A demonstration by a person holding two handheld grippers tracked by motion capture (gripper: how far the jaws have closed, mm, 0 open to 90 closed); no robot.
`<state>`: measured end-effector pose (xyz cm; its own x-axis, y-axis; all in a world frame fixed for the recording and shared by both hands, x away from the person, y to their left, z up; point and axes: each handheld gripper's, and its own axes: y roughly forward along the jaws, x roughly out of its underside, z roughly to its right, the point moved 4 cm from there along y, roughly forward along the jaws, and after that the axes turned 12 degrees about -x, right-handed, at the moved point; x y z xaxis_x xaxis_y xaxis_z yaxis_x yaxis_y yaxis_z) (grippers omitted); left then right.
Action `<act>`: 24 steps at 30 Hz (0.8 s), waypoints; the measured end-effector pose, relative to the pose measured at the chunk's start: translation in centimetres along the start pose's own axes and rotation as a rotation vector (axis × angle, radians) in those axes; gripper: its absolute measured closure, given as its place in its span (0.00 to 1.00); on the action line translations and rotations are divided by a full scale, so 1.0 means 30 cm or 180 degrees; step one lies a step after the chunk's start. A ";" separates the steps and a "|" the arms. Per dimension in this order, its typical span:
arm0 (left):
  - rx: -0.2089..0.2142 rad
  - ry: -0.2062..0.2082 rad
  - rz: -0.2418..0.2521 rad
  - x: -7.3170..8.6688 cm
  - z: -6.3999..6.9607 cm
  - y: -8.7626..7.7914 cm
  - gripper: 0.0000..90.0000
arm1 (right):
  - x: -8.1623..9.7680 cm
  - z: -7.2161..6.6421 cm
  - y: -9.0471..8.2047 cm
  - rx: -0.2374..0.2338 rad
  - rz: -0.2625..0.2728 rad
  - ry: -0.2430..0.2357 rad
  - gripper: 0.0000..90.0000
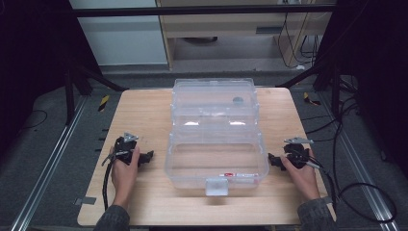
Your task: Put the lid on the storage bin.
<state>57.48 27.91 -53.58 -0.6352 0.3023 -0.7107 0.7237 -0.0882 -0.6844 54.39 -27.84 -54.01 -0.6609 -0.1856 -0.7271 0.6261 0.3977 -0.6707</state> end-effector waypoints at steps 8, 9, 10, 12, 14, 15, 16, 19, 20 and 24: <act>-0.0020 -0.0012 -0.0005 0.018 0.019 -0.023 0.00 | 0.009 -0.005 -0.009 -0.0002 -0.0005 0.0003 0.01; -0.0012 -0.0005 0.0000 0.020 0.021 -0.026 0.00 | 0.010 -0.004 -0.010 -0.0009 -0.0007 -0.0007 0.01; 0.0004 -0.0002 -0.0002 0.023 0.024 -0.032 0.00 | 0.011 -0.005 -0.012 -0.0025 0.0000 -0.0009 0.02; 0.0038 0.0039 -0.0026 0.029 0.030 -0.049 0.03 | 0.019 -0.007 -0.024 -0.0025 0.0038 -0.0020 0.08; 0.0088 0.0076 -0.0036 0.036 0.038 -0.074 0.04 | 0.030 -0.016 -0.042 -0.0056 0.0044 -0.0034 0.09; 0.0088 0.0076 -0.0036 0.036 0.038 -0.074 0.04 | 0.033 -0.022 -0.058 -0.0064 0.0027 -0.0092 0.09; 0.0053 0.0216 -0.0019 0.039 0.044 -0.112 0.04 | 0.033 -0.030 -0.085 -0.0016 -0.0018 -0.0187 0.09; 0.0041 0.0359 0.0043 0.031 0.053 -0.154 0.05 | 0.023 -0.046 -0.133 0.0070 0.0013 -0.0322 0.10; 0.0041 0.0425 0.0078 0.025 0.058 -0.174 0.05 | 0.014 -0.060 -0.171 0.0082 0.0043 -0.0388 0.11; 0.0080 0.0763 0.0194 0.009 0.095 -0.263 0.05 | -0.017 -0.111 -0.283 0.0215 -0.0149 -0.0858 0.14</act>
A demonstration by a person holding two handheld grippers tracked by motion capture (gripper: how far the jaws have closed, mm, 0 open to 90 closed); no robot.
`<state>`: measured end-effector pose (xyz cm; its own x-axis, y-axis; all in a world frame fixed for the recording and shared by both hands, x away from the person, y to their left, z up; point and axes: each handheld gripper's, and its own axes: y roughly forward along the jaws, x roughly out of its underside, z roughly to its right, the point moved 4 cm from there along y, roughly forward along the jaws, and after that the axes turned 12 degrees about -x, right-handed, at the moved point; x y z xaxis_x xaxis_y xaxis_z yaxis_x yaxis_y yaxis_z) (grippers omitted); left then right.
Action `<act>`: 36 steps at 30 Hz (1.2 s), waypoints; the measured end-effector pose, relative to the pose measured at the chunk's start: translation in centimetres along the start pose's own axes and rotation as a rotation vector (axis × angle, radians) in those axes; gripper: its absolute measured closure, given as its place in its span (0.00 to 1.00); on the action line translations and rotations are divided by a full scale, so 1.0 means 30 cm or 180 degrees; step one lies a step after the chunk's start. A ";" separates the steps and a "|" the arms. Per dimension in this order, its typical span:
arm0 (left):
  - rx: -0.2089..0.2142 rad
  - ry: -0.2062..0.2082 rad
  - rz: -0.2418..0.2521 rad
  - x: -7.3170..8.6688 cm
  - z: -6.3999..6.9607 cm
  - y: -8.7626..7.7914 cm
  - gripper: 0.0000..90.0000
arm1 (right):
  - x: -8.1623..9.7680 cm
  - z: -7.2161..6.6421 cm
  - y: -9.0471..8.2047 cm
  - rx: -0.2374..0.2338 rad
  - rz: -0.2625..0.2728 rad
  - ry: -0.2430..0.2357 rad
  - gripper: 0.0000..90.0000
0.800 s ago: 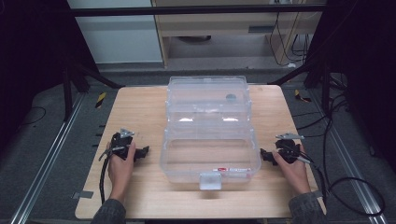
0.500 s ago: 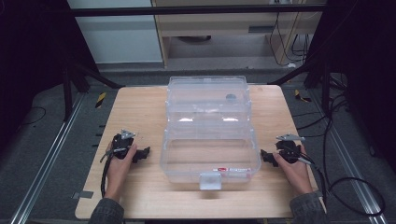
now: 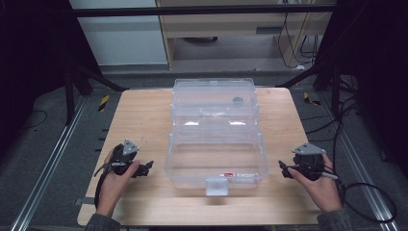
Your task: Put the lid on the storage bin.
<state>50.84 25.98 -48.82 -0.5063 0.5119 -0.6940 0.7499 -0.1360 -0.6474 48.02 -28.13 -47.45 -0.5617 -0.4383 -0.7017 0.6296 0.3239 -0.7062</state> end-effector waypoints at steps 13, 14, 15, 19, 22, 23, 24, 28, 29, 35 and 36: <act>0.0304 0.0363 0.0391 -0.146 0.042 -0.183 0.04 | -0.243 0.057 -0.092 -0.0207 -0.0280 -0.0569 0.27; 0.0331 0.0422 0.0447 -0.168 0.051 -0.200 0.04 | -0.288 0.053 -0.099 -0.0245 -0.0319 -0.0660 0.29; 0.0355 0.0431 0.0486 -0.179 0.055 -0.208 0.04 | -0.305 0.051 -0.103 -0.0256 -0.0337 -0.0700 0.30; 0.0468 0.0562 0.0566 -0.217 0.078 -0.227 0.03 | -0.406 0.032 -0.131 -0.0358 -0.0327 -0.0949 0.36; 0.0518 0.0587 0.0579 -0.237 0.096 -0.233 0.04 | -0.473 0.022 -0.147 -0.0450 -0.0343 -0.1066 0.42; 0.0560 0.0557 0.0587 -0.243 0.105 -0.237 0.04 | -0.493 0.019 -0.149 -0.0471 -0.0337 -0.1111 0.43; 0.0591 0.0587 0.0568 -0.249 0.109 -0.242 0.05 | -0.513 0.015 -0.151 -0.0494 -0.0346 -0.1155 0.45; 0.0640 0.0593 0.0615 -0.284 0.135 -0.258 0.07 | -0.593 0.000 -0.152 -0.0541 -0.0384 -0.1396 0.57; 0.0640 0.0593 0.0615 -0.284 0.135 -0.258 0.08 | -0.618 -0.003 -0.149 -0.0580 -0.0391 -0.1437 0.61; 0.0801 0.0701 0.0579 -0.320 0.166 -0.258 0.11 | -0.704 -0.025 -0.099 -0.0756 -0.0512 -0.1667 0.73; 0.0828 0.0715 0.0578 -0.323 0.172 -0.257 0.12 | -0.715 -0.032 -0.085 -0.0783 -0.0536 -0.1717 0.74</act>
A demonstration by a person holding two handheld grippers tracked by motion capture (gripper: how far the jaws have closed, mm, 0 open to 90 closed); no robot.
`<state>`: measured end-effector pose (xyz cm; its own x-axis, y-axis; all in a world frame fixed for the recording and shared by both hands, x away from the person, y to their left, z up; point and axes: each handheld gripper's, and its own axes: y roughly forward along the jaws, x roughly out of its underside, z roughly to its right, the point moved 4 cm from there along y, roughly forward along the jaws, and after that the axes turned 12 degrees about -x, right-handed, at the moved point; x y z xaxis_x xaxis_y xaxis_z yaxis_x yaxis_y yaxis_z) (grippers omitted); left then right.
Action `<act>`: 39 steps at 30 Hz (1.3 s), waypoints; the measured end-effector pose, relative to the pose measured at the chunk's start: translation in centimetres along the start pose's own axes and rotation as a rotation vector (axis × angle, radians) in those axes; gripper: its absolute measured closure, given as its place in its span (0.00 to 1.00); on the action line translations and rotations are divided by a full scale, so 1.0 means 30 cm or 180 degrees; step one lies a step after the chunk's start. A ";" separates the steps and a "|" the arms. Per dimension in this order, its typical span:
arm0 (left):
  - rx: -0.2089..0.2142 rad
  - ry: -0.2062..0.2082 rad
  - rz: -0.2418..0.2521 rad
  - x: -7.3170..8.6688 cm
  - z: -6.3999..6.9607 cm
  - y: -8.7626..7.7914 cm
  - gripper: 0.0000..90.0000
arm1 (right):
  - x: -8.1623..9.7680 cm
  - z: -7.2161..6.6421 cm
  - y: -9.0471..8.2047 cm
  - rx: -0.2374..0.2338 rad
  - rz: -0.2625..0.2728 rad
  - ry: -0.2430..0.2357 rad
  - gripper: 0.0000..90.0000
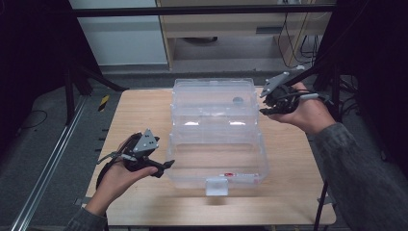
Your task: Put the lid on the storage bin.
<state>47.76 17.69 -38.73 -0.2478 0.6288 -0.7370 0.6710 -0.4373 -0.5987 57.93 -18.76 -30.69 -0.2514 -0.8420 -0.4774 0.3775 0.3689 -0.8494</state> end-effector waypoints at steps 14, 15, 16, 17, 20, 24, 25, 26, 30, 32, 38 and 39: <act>0.0280 0.0324 -0.0022 -0.026 0.076 0.047 0.06 | -0.134 0.006 0.167 -0.0451 -0.0443 -0.0535 0.71; 0.0282 0.0389 -0.0044 -0.027 0.080 0.049 0.05 | -0.138 0.005 0.176 -0.0469 -0.0489 -0.0555 0.72; 0.0271 0.0436 -0.0079 -0.026 0.085 0.050 0.04 | -0.141 0.005 0.185 -0.0497 -0.0524 -0.0585 0.73; 0.0271 0.0436 -0.0079 -0.026 0.085 0.050 0.04 | -0.141 0.005 0.185 -0.0497 -0.0524 -0.0585 0.73; 0.0370 0.0515 -0.0119 -0.022 0.114 0.050 0.04 | -0.147 0.006 0.200 -0.0564 -0.0680 -0.0686 0.80; 0.0439 0.0599 -0.0159 -0.023 0.129 0.046 0.08 | -0.150 0.003 0.205 -0.0600 -0.0704 -0.0747 0.88; 0.0456 0.0601 -0.0181 -0.022 0.133 0.046 0.10 | -0.152 0.001 0.205 -0.0612 -0.0684 -0.0760 0.89; 0.0484 0.0639 -0.0221 -0.020 0.137 0.046 0.13 | -0.152 0.000 0.204 -0.0619 -0.0691 -0.0767 0.89; 0.0580 0.0787 -0.0315 -0.018 0.162 0.047 0.26 | -0.151 -0.002 0.201 -0.0625 -0.0691 -0.0802 0.90; 0.0661 0.0859 -0.0345 -0.021 0.179 0.049 0.32 | -0.149 -0.001 0.200 -0.0634 -0.0684 -0.0786 0.90; 0.0823 0.1045 -0.0609 0.000 0.212 0.089 0.49 | -0.147 -0.002 0.203 -0.0599 -0.0653 -0.0776 0.89; 0.0839 0.1044 -0.0644 0.005 0.215 0.097 0.52 | -0.147 -0.002 0.203 -0.0597 -0.0653 -0.0782 0.89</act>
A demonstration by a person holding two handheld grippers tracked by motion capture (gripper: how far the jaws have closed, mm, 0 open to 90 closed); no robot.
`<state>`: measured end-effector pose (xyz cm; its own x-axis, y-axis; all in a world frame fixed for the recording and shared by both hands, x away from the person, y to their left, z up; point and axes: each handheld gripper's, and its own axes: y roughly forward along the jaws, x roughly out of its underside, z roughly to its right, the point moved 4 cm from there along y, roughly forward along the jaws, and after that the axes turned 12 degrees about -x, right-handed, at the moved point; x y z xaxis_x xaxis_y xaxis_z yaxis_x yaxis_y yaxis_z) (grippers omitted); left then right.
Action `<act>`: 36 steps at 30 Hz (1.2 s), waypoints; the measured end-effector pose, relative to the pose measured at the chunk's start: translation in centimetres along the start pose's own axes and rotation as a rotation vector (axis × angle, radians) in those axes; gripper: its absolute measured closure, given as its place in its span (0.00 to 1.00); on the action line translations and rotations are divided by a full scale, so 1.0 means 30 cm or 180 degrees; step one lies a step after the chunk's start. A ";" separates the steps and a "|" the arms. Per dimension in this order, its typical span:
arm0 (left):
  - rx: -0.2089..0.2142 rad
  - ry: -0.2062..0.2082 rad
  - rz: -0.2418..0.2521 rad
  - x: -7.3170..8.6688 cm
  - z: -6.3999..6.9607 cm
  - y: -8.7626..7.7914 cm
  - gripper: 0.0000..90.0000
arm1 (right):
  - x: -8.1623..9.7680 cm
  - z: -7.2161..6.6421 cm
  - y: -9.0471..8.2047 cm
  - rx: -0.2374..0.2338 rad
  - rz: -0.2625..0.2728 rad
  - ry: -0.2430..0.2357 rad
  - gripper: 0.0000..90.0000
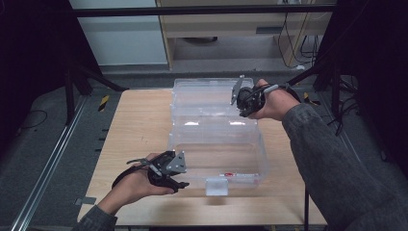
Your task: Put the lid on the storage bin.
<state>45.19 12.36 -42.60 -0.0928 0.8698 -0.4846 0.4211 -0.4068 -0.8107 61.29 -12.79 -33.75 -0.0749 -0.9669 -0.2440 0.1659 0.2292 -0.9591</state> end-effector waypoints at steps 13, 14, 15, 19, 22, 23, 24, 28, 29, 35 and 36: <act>0.0185 -0.0011 -0.0196 0.009 0.001 0.070 0.81 | 0.001 0.000 0.000 0.0001 0.0020 0.0026 0.88; 0.0198 -0.0014 -0.0199 0.009 0.003 0.071 0.84 | 0.002 0.000 0.000 0.0002 0.0017 0.0028 0.89; 0.0195 -0.0004 -0.0202 0.008 0.004 0.073 0.85 | 0.002 0.000 0.000 0.0003 0.0018 0.0027 0.89; 0.0181 -0.0010 -0.0225 0.007 0.003 0.075 0.89 | 0.002 -0.001 0.001 0.0007 0.0036 0.0015 0.89; 0.0176 -0.0043 -0.0217 0.007 0.003 0.075 0.89 | 0.004 -0.002 -0.003 -0.0018 0.0034 -0.0008 0.90; 0.0166 -0.0050 -0.0205 0.008 0.004 0.075 0.89 | 0.004 -0.002 -0.003 -0.0020 0.0054 -0.0015 0.91; 0.0149 -0.0058 -0.0194 0.009 0.005 0.075 0.89 | 0.003 -0.003 -0.004 -0.0029 0.0050 -0.0016 0.91; 0.0092 -0.0081 -0.0186 0.010 0.010 0.073 0.89 | -0.004 -0.007 -0.005 -0.0031 0.0031 -0.0031 0.92; 0.0085 -0.0085 -0.0189 0.009 0.010 0.073 0.89 | -0.006 -0.008 -0.005 -0.0039 0.0034 -0.0040 0.92; 0.0077 -0.0116 -0.0192 0.007 0.002 0.078 0.89 | -0.012 -0.005 -0.004 -0.0035 0.0008 -0.0038 0.92; 0.0066 -0.0127 -0.0195 0.006 -0.004 0.080 0.89 | -0.011 -0.001 -0.004 -0.0034 0.0011 -0.0037 0.92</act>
<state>46.30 11.59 -44.61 -0.1539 0.8816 -0.4462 0.3947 -0.3592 -0.8457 61.27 -12.48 -33.57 -0.0628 -0.9673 -0.2456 0.1557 0.2335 -0.9598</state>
